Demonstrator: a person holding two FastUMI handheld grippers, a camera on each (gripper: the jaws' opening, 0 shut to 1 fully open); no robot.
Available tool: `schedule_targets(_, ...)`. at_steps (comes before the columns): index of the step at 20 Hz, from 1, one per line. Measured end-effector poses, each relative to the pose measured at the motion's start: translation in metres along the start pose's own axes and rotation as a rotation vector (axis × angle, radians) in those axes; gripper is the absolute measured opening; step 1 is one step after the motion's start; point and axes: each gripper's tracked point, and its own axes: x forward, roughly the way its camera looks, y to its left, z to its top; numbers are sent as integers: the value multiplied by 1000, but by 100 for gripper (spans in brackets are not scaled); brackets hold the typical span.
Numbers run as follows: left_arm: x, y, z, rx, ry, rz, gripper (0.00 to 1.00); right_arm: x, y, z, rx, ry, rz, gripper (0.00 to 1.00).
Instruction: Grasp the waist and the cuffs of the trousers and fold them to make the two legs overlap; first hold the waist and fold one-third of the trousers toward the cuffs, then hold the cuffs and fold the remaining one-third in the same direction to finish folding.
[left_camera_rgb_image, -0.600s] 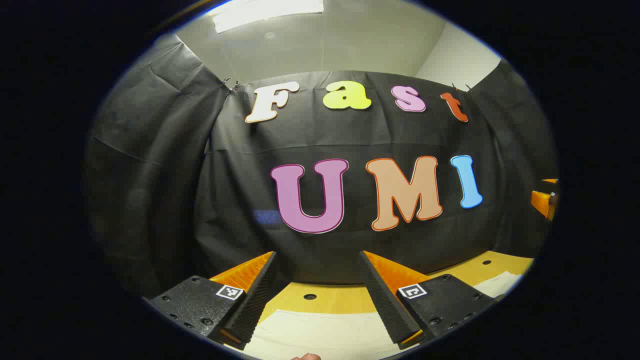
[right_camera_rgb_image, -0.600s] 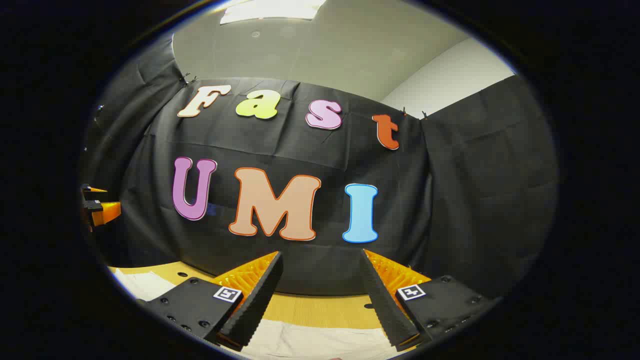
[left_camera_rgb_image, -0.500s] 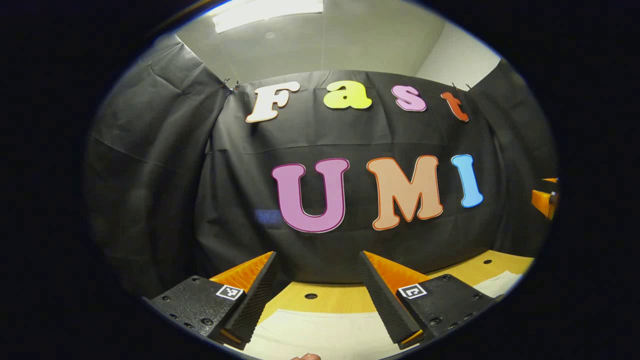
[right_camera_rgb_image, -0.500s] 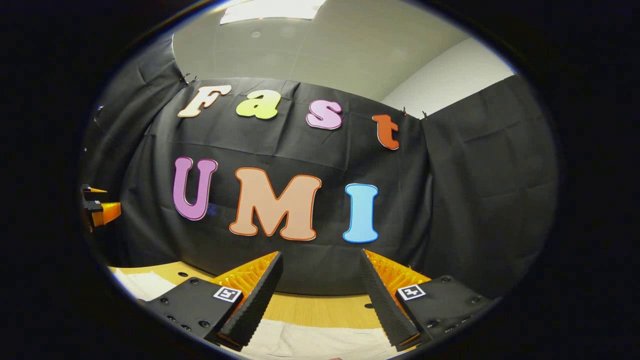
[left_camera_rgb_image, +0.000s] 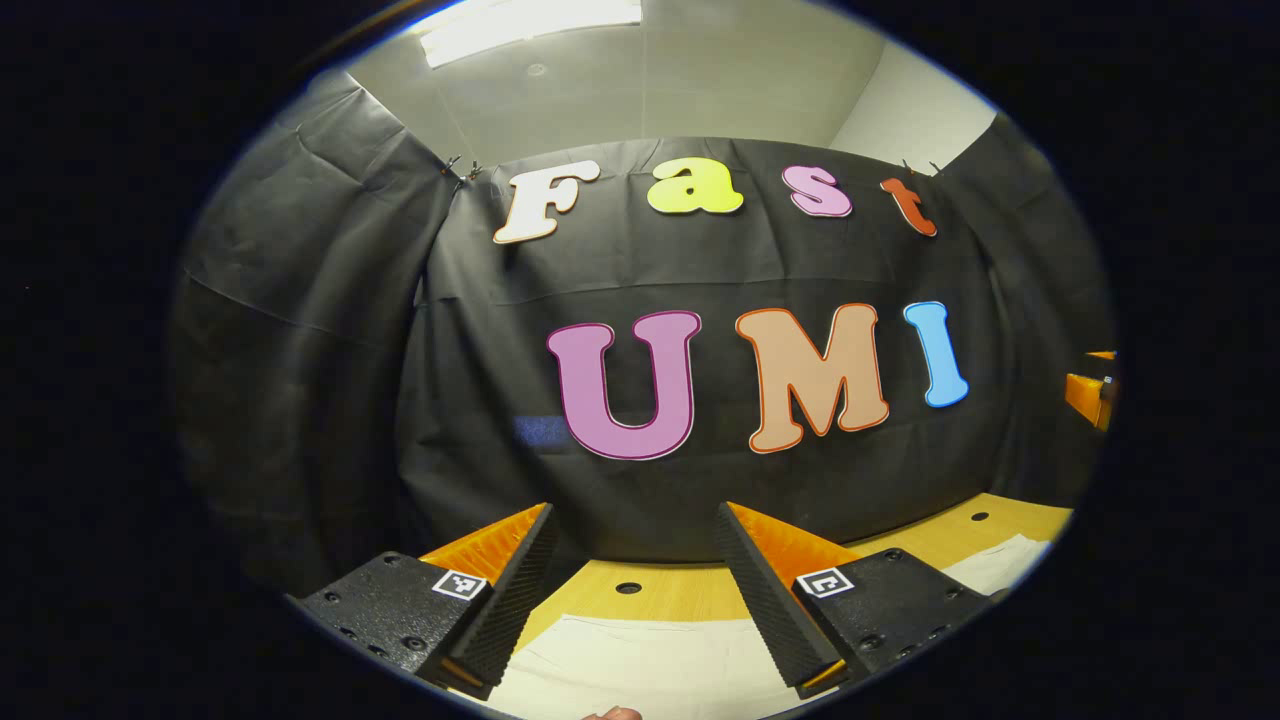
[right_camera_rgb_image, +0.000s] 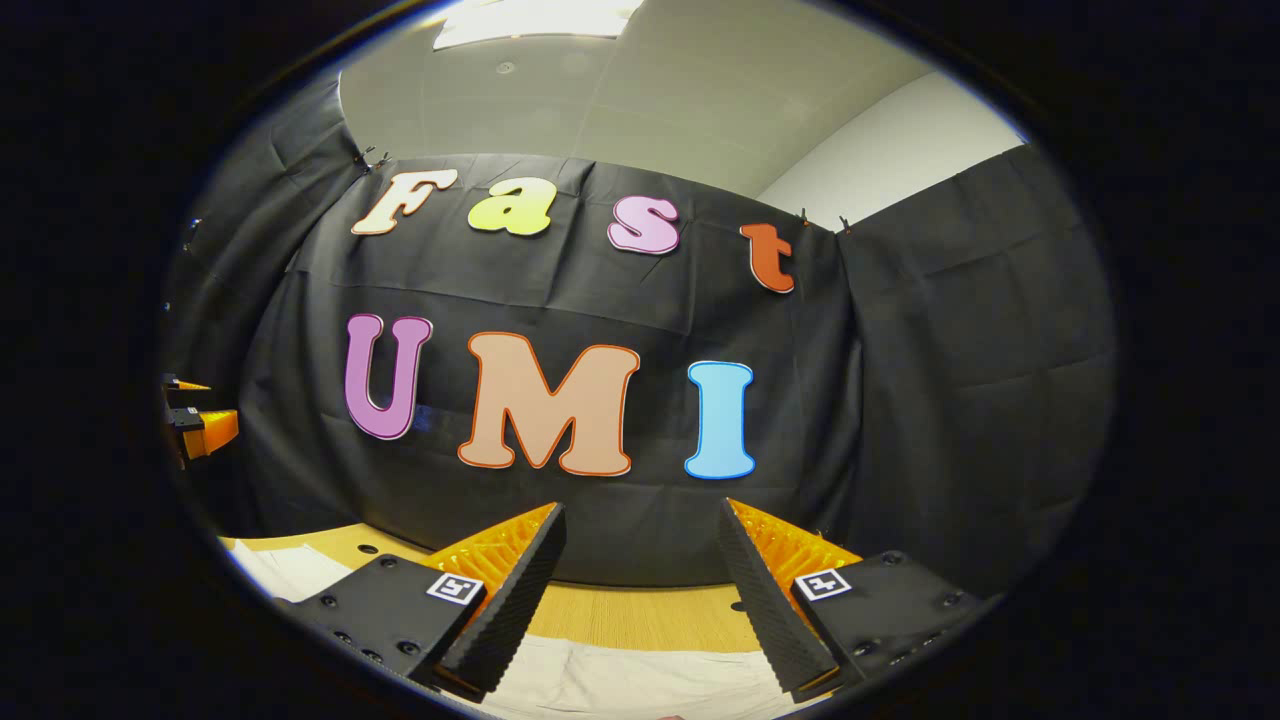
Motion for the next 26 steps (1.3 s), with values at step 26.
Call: schedule_targets(26, -1, 19, -51, 254, 88, -46, 95, 16, 4, -27, 14, 44, 25, 97)
